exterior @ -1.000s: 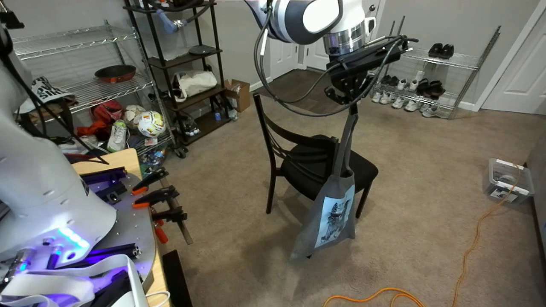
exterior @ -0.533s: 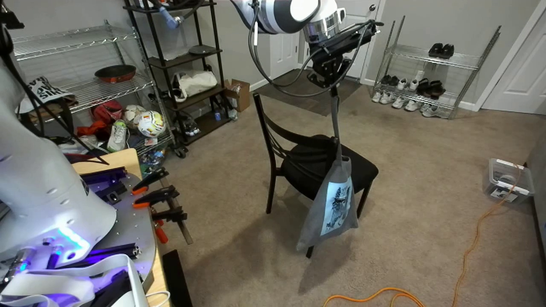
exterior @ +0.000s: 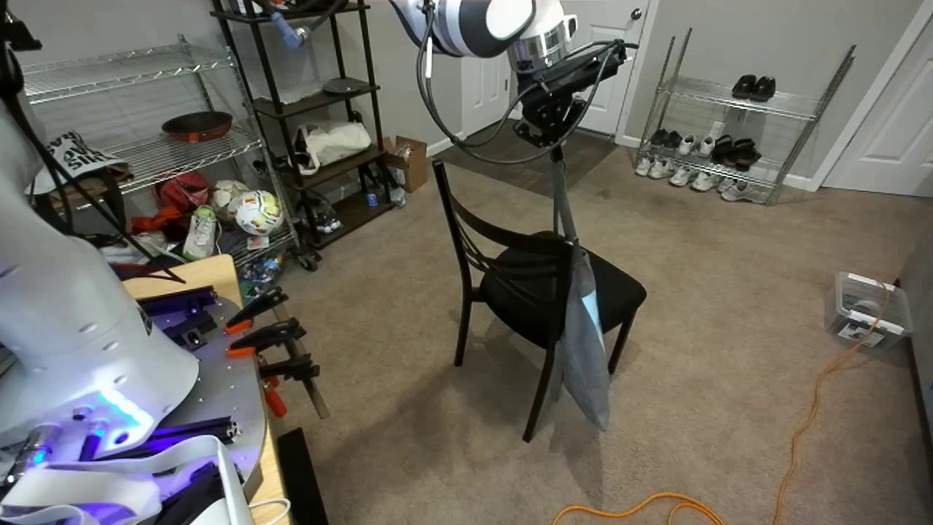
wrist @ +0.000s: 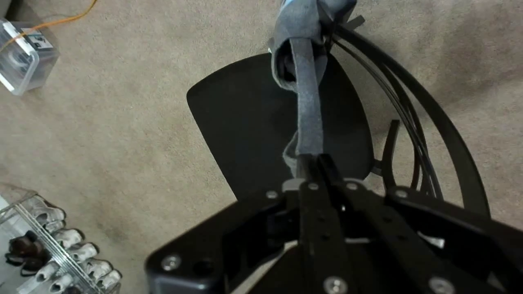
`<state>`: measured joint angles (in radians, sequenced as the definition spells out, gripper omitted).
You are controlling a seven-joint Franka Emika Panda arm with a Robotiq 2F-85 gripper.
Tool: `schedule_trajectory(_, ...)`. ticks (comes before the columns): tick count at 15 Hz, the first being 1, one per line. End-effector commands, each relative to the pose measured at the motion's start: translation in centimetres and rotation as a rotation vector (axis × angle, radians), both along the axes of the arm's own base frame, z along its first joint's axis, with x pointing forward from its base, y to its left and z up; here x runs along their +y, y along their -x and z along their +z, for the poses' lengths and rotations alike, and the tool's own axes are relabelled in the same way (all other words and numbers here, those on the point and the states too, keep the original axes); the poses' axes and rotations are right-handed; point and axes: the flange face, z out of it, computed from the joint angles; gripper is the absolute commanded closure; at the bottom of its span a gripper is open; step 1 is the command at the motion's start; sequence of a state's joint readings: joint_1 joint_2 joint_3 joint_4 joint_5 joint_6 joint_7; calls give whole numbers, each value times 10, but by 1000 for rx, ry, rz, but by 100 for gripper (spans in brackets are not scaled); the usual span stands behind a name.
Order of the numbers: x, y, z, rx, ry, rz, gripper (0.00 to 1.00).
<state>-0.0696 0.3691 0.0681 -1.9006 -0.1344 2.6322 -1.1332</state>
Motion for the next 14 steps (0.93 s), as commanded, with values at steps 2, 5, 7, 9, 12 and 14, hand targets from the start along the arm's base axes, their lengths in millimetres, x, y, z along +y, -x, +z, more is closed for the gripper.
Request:
schedule_trajectory(2,-71,-3,15,7,-98,-134,99)
schedule_trajectory(5,-112,-3,24,5,-140,-215,99)
schedule_trajectory(7,-123,-1,27,5,-151,-238,99)
schedule_trajectory(9,-122,0,27,7,-149,-240,99)
schedule_trajectory(12,-111,1,23,18,-137,-221,99)
schedule_trajectory(14,-100,3,20,27,-130,-201,99)
